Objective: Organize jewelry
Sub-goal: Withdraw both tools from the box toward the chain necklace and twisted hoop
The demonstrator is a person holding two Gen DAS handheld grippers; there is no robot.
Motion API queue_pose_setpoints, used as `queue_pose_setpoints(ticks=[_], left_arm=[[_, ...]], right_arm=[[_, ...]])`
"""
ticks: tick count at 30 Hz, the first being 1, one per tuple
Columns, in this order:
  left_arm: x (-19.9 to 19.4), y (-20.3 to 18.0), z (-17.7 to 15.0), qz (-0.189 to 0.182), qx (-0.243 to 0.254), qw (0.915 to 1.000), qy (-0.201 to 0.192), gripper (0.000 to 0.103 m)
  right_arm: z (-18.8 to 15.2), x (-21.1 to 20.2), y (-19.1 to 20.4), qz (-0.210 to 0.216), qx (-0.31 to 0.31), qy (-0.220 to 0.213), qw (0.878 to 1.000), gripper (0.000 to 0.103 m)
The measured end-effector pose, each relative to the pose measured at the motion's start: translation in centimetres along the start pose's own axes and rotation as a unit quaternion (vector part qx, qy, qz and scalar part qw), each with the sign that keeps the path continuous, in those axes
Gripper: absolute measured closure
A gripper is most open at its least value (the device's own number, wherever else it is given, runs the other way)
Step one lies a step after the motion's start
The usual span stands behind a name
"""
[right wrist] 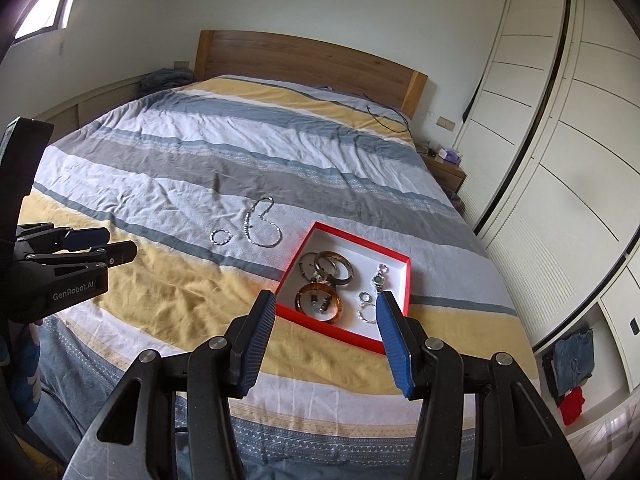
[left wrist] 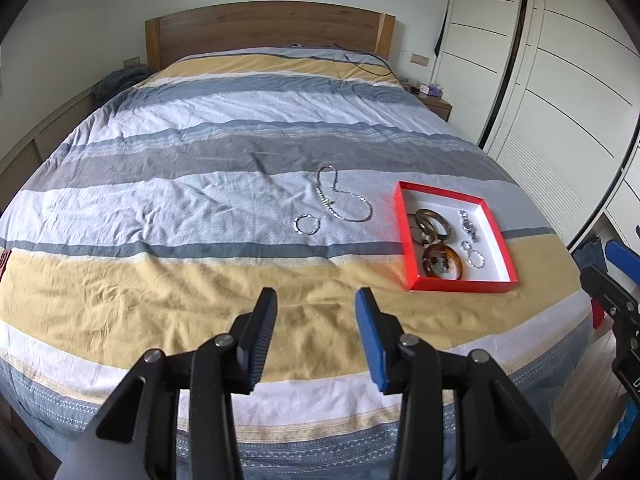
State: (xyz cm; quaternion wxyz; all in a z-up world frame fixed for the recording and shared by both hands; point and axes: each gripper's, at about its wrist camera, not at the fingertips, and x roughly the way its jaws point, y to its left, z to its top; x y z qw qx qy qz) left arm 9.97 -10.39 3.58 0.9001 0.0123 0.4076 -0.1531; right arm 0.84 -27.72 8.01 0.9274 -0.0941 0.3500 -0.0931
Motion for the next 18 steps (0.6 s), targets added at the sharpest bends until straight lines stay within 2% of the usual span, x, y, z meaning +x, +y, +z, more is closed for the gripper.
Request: queue_pose_setpoints(ticks=[10, 14, 18], left_arm=[[4.5, 3.3, 0.5, -0.012, -0.016, 0.9994, 0.027, 0.064], [8.3, 4.2, 2.0, -0.023, -0.016, 0.9986, 0.046, 0.064], [12.6, 5.0, 3.7, -0.034, -0.018, 0.9973, 0.062, 0.064]], right_arm=[[0.6, 4.8, 2.1, 0.074, -0.012, 0.037, 0.997, 0.051], [2.4, 8.8, 2.9, 0.124, -0.012, 0.054, 0.991, 0.051], [5.1, 14.1, 3.6, 0.152, -0.008, 0.073, 0.986, 0.051]])
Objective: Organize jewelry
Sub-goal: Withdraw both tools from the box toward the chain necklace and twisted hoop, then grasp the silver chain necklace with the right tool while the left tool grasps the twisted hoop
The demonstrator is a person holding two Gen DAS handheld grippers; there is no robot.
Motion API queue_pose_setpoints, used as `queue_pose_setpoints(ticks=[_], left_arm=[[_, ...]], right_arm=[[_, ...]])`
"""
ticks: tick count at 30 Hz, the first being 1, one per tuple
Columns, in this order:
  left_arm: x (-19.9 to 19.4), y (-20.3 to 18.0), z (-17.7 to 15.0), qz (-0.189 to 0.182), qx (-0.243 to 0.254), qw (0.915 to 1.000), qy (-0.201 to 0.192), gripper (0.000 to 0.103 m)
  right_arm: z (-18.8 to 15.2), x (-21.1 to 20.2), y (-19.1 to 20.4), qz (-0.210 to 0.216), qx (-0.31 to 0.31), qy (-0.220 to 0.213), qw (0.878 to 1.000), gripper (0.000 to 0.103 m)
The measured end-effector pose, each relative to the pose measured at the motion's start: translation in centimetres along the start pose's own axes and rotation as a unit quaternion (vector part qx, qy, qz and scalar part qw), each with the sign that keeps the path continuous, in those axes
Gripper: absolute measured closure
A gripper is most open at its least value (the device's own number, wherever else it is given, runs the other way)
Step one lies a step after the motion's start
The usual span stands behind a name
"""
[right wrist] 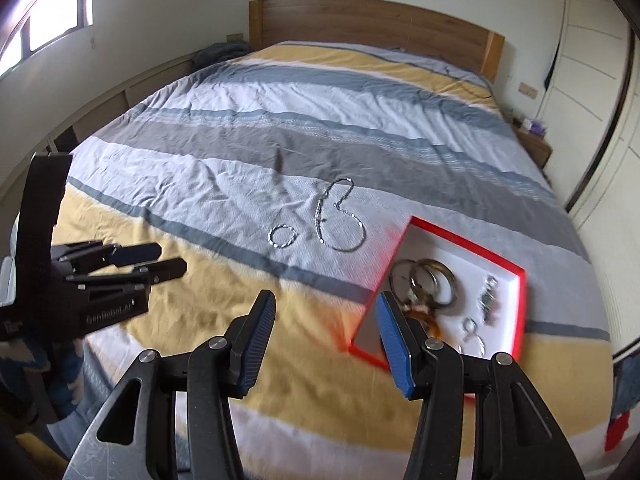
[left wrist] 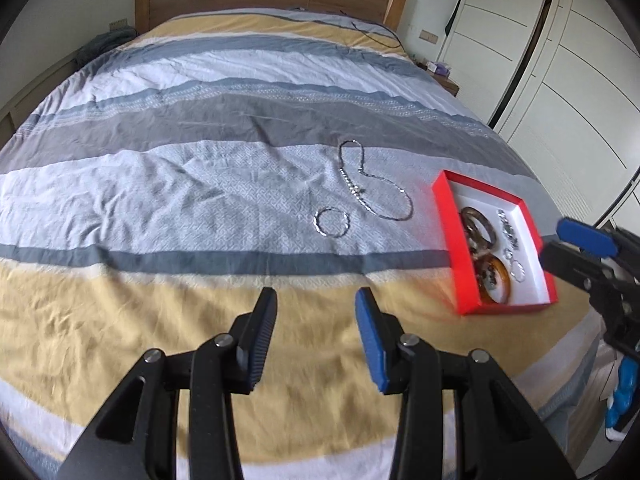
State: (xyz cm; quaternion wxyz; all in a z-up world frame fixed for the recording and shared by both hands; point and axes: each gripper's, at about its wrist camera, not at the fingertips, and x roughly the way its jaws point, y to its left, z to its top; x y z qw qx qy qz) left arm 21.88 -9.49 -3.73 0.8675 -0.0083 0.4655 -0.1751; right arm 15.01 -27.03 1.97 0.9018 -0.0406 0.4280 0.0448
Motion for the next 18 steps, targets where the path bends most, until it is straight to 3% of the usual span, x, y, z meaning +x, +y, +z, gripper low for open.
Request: queue_pose_setpoints(ticks=[8, 18], left_arm=[[7.8, 1.5, 4.1, -0.042, 0.019, 0.9981, 0.041, 0.064], [14.2, 0.9, 6.0, -0.069, 0.065, 0.9924, 0.079, 0.065]], right_arm=[[6.4, 11.9, -2.9, 0.058, 0.016, 0.051, 0.997, 0.048], [10.1, 22.8, -4.6, 0.097, 0.018, 0.110, 0.989, 0.041]])
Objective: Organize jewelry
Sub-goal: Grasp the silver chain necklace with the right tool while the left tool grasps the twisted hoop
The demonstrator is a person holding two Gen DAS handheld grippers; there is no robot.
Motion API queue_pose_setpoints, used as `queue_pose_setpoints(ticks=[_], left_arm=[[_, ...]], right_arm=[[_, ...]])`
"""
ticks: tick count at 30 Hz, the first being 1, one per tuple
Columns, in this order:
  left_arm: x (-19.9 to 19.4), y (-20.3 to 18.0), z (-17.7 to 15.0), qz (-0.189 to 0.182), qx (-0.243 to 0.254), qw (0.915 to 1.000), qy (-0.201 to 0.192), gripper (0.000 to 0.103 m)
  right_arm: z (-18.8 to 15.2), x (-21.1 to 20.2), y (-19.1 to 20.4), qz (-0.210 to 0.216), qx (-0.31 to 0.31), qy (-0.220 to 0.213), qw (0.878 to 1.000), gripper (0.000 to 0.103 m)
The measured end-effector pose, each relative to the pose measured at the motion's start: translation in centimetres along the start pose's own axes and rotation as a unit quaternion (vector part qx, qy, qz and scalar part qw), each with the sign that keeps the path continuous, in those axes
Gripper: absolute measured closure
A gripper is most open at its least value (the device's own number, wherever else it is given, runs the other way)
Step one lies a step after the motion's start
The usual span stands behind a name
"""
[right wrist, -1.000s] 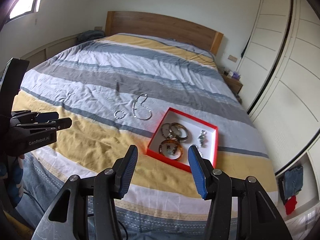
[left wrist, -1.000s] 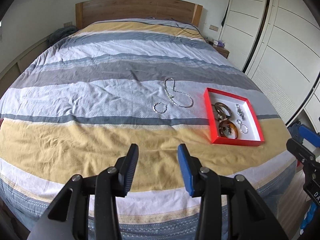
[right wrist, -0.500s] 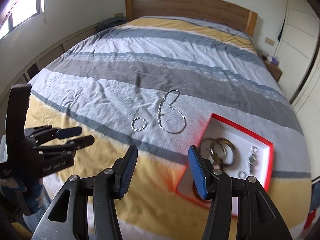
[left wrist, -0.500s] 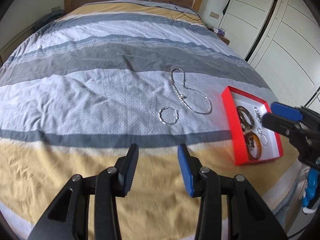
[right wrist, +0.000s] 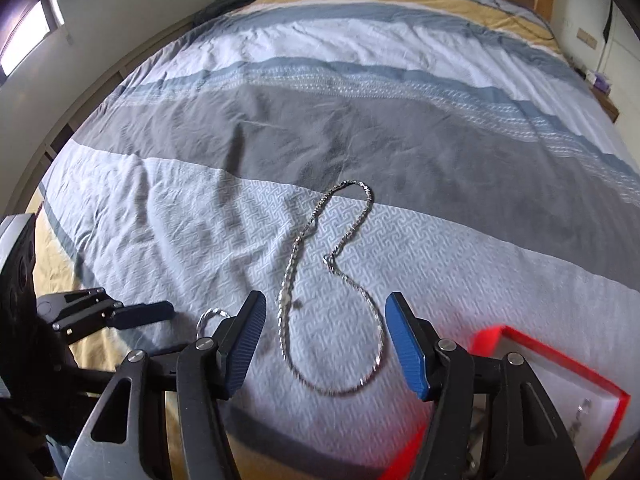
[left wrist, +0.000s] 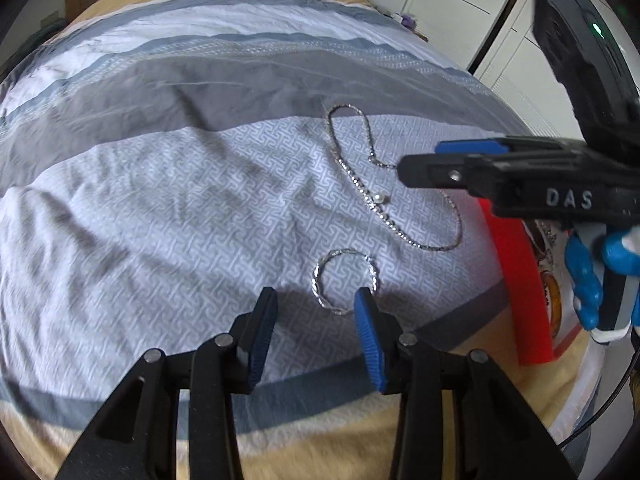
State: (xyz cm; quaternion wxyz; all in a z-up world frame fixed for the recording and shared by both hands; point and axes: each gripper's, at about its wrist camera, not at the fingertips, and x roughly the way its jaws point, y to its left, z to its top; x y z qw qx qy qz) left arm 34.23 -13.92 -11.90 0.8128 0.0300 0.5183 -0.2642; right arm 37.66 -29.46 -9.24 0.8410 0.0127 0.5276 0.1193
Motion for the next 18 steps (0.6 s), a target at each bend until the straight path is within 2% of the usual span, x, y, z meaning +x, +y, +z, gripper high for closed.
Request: queue_pose_setpoints(ticks=[3, 6, 8, 11, 12, 13, 14, 16, 18], left_arm=[[0.9, 0.0, 0.2, -0.005, 0.006, 1.0000, 0.002, 0.067], [1.5, 0.0, 0.2, -0.006, 0.020, 0.9998, 0.001, 0.073], [2.0, -0.1, 0.1, -0.003, 0.030, 0.9995, 0.000, 0.083], [2.4, 0.0, -0.1, -0.002, 0.036, 0.9994, 0.000, 0.090], [2.6, -0.3, -0.1, 0.001, 0.041, 0.9992, 0.001, 0.091], [2.7, -0.6, 0.0, 0.005, 0.049, 0.9988, 0.003, 0.093], [3.0, -1.1, 0.1, 0.008, 0.061, 0.9981, 0.007, 0.096], [3.4, -1.8, 0.5, 0.011, 0.078, 0.9967, 0.016, 0.099], [3.8, -2.1, 1.0, 0.010, 0.085, 0.9960, 0.025, 0.099]], right_arm=[[1.0, 2.1, 0.0, 0.013, 0.001, 0.014, 1.000, 0.038], [1.4, 3.9, 0.1, 0.022, 0.000, 0.028, 0.999, 0.038], [1.5, 4.8, 0.4, 0.023, -0.006, 0.037, 0.999, 0.038], [1.4, 5.7, 0.7, 0.019, -0.025, 0.049, 0.998, 0.038], [1.3, 5.9, 0.8, 0.016, -0.031, 0.053, 0.998, 0.042], [1.2, 6.1, 0.9, 0.009, -0.039, 0.057, 0.998, 0.051], [1.0, 6.2, 1.1, 0.003, -0.048, 0.060, 0.997, 0.056], [0.8, 6.3, 1.2, -0.001, -0.056, 0.064, 0.996, 0.080], [0.7, 6.2, 1.0, 0.004, -0.051, 0.067, 0.996, 0.094]])
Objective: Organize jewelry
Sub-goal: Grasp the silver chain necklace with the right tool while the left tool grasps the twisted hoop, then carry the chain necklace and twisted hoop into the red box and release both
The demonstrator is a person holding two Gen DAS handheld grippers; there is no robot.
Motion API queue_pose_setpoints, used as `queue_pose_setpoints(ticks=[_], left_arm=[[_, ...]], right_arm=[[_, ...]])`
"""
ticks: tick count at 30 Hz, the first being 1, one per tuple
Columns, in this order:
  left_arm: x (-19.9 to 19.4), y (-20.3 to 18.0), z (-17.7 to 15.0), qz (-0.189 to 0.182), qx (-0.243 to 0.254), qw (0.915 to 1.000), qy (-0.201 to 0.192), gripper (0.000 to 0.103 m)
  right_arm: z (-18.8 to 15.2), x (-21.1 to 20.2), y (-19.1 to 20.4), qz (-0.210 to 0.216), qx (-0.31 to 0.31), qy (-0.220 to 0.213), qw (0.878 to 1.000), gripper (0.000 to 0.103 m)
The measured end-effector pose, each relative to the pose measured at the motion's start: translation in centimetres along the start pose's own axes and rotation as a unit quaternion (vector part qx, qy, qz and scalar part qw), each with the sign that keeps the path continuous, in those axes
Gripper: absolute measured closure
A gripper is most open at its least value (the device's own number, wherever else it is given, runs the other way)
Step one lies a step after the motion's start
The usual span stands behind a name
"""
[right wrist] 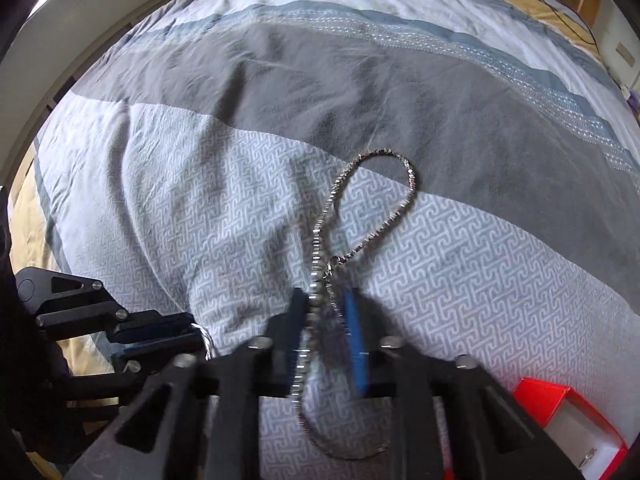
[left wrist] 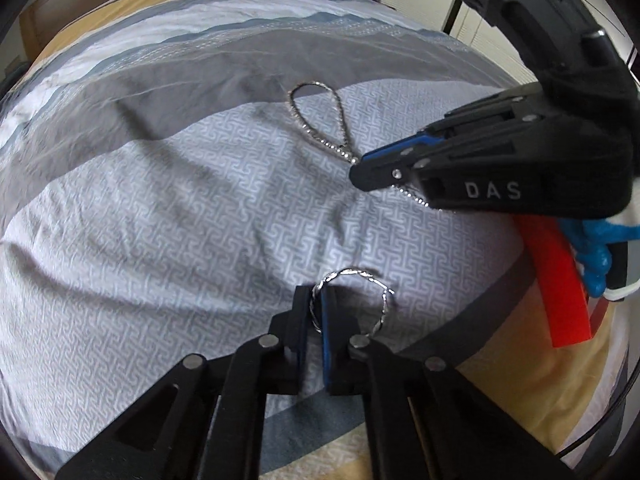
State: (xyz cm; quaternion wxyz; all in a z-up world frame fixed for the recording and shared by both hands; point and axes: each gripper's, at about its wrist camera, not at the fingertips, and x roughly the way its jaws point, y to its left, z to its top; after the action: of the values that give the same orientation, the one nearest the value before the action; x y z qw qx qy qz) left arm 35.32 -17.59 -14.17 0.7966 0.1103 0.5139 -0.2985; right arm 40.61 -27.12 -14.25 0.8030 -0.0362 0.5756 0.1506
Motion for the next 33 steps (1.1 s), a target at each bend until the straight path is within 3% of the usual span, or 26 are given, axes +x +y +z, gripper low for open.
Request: queue_pose_setpoints(ticks=[6, 16, 25, 33], left_arm=[[-0.5, -0.6, 0.7, 0.018, -0.009, 0.9998, -0.009, 0.099], [-6.9, -2.3, -0.1, 0.038, -0.024, 0.9973, -0.058, 0.099], [-12.7, -6.5, 0.1, 0.022, -0.003, 0.9953, -0.094, 0.099], [-12.6, -14.0, 0.4, -0.016, 0.036, 0.9950, -0.091, 0.099]], right_arm=[[-1.1, -2.4, -1.1, 0.022, 0.035, -0.038, 0.998, 0.095], [-3.0, -12.7, -1.2, 0.034, 0.069, -0.147, 0.986, 0.095], [-7.9, -22.4, -1.6, -0.004, 0.082, -0.206, 0.975, 0.095], [-13.6, -27.2, -5.0, -0.054, 0.113, -0.225, 0.966, 0.095]])
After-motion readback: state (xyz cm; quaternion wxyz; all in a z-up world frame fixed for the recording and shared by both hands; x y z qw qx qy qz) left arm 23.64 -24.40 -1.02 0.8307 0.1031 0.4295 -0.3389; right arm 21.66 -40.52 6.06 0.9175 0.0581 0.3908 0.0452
